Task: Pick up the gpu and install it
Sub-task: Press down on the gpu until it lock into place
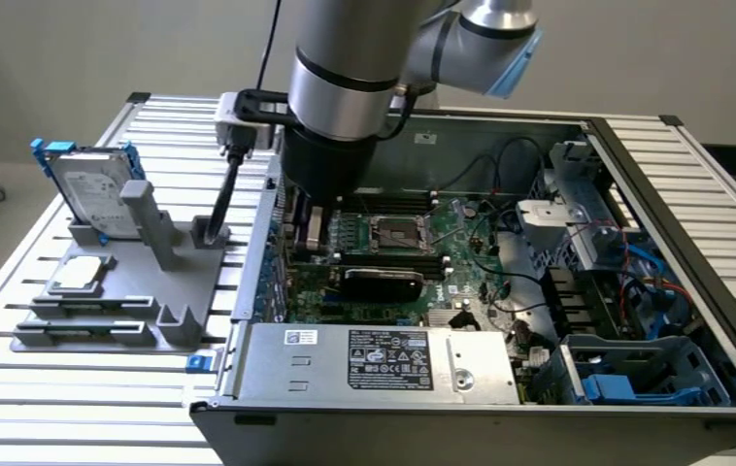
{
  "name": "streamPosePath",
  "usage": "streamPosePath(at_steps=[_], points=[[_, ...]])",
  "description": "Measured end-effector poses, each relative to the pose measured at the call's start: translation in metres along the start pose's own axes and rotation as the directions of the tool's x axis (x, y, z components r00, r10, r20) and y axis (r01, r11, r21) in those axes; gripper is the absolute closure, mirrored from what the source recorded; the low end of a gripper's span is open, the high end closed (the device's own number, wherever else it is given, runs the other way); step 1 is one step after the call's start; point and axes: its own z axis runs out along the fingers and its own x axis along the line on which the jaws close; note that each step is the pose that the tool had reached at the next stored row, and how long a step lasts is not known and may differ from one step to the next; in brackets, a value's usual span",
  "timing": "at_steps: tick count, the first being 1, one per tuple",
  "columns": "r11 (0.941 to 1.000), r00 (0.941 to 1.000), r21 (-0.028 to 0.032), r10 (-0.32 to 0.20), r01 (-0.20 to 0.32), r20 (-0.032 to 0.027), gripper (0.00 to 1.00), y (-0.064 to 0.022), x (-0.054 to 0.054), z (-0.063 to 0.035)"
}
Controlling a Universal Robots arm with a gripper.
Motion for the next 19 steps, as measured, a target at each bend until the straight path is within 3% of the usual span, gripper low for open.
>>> streamPosePath(at_steps=[9,19], points=[[1.0000,1.0000,-0.0005,0.003,-0.003,-0.0054,0.89,0.0043,-0.0061,0.0010],[0.9998,0.9991,-0.0012,0.019,-0.019,-0.0371,0.89,0.0056,-0.0076,-0.0043]])
